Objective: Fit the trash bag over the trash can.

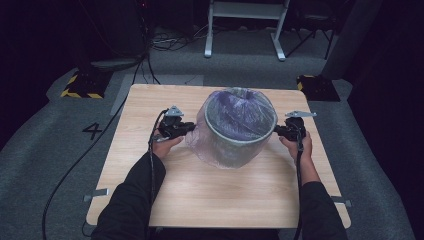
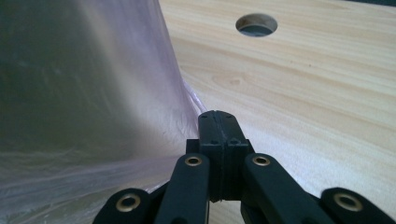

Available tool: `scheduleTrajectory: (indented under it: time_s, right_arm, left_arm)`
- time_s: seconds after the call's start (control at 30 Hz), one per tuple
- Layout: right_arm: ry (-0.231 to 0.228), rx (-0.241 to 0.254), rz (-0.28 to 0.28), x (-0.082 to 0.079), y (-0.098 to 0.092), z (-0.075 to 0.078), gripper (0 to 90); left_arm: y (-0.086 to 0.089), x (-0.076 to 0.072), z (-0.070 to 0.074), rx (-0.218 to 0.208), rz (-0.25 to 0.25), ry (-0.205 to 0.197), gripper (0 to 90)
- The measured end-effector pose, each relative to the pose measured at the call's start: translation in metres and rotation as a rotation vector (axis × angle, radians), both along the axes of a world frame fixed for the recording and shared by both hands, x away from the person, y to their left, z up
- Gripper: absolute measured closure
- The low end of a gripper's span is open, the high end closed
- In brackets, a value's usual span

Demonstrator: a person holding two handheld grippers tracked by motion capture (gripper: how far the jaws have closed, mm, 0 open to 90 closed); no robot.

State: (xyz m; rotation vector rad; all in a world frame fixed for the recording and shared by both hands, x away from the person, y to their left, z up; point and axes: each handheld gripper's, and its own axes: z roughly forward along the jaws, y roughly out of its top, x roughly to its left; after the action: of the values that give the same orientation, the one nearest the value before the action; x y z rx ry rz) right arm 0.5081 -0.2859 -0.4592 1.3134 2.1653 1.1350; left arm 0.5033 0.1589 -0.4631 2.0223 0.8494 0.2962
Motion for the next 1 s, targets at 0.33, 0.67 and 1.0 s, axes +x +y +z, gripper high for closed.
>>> scheduleTrajectory:
  time_s: [0.33,0.67,1.0]
  right_arm:
    - [0.001,-0.014,0.010,-0.010,-0.001,-0.009,89.6]
    - [-0.089,-0.018,-0.020,-0.022,-0.018,0.012,80.2]
    - [-0.162,0.043,0.024,-0.037,-0.028,0.046,61.4]
  left_arm:
    - [0.009,-0.027,0.016,0.012,-0.034,-0.091,32.7]
    - [0.023,-0.058,0.045,-0.050,-0.072,-0.145,15.7]
    - [0.024,-0.091,0.033,0.080,-0.105,-0.142,16.5]
